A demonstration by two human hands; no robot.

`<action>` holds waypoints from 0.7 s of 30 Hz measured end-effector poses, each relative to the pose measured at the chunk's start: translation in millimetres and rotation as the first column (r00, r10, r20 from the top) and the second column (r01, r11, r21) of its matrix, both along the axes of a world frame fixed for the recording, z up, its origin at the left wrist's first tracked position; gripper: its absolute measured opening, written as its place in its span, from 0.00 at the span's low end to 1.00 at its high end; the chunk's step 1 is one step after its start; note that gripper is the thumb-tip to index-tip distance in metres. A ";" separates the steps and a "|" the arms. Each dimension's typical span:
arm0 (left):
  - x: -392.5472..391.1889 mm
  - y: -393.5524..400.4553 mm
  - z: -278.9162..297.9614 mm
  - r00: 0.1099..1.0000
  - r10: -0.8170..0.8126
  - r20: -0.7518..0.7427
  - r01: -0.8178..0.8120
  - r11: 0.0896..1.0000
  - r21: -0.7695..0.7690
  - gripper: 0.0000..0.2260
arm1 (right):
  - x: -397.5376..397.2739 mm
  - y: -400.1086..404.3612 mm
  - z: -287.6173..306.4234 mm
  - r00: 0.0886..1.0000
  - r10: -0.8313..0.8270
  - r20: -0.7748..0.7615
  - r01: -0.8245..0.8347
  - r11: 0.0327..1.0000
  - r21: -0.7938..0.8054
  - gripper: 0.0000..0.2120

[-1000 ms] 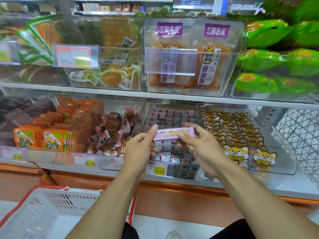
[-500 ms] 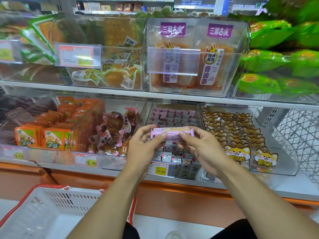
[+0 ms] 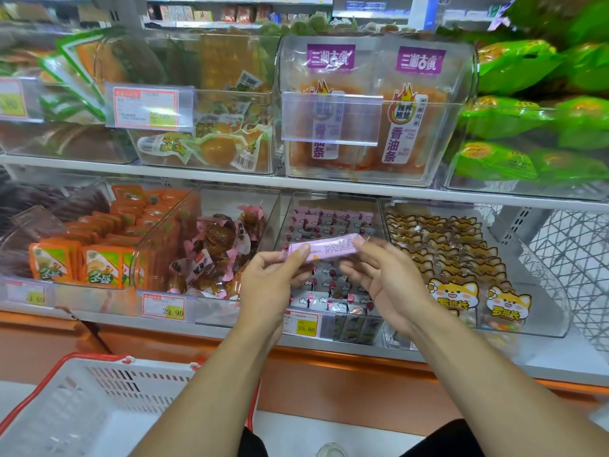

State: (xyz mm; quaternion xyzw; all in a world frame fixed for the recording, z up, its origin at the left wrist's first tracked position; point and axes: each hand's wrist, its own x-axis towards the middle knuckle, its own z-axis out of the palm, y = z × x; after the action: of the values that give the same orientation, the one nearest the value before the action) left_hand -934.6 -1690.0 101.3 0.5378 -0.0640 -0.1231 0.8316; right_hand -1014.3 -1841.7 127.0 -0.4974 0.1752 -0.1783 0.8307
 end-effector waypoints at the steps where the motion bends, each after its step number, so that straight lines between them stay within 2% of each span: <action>1: 0.3 0.3 -0.2 1.000 0.004 0.002 -0.004 1.000 0.008 0.31 | 0.0 0.0 0.2 1.000 0.002 0.011 -0.002 1.000 0.007 0.07; 5: 0.2 0.7 -1.2 0.999 0.001 0.039 -0.004 0.996 0.089 0.25 | -1.3 0.2 2.6 0.999 0.011 0.048 -0.013 0.999 0.052 0.16; 7: -0.1 1.2 -2.8 0.997 -0.031 0.076 0.018 0.986 0.168 0.23 | -1.8 -0.9 3.7 0.999 0.005 0.051 -0.010 0.996 0.093 0.17; 10: -0.3 2.2 -4.6 0.994 -0.059 0.089 0.034 0.967 0.252 0.30 | -2.0 -3.5 3.7 0.999 0.019 0.049 -0.025 0.992 0.126 0.16; 13: 0.5 3.8 -2.3 0.994 -0.041 0.098 0.014 0.963 0.268 0.37 | -2.6 -5.5 3.0 0.999 0.048 0.021 -0.050 0.992 0.117 0.15; 15: 0.8 5.0 -0.7 0.993 -0.040 0.109 0.014 0.973 0.229 0.32 | -3.0 -6.7 2.7 0.999 0.039 -0.005 -0.038 0.991 0.131 0.14; 18: 0.5 6.2 -0.4 0.986 -0.054 0.158 0.022 0.980 0.196 0.17 | -3.5 -8.8 2.5 1.000 -0.001 -0.029 0.006 0.985 0.171 0.15; 21: 1.3 5.7 -2.0 0.983 -0.018 0.185 -0.017 0.982 0.186 0.13 | -2.7 -8.1 3.0 0.999 -0.030 -0.036 0.037 0.977 0.212 0.14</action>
State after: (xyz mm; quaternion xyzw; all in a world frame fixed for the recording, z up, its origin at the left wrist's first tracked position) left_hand -933.3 -1684.3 99.3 0.6224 -0.1296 -0.0781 0.7679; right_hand -1017.0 -1849.8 130.0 -0.4055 0.2150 -0.1643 0.8731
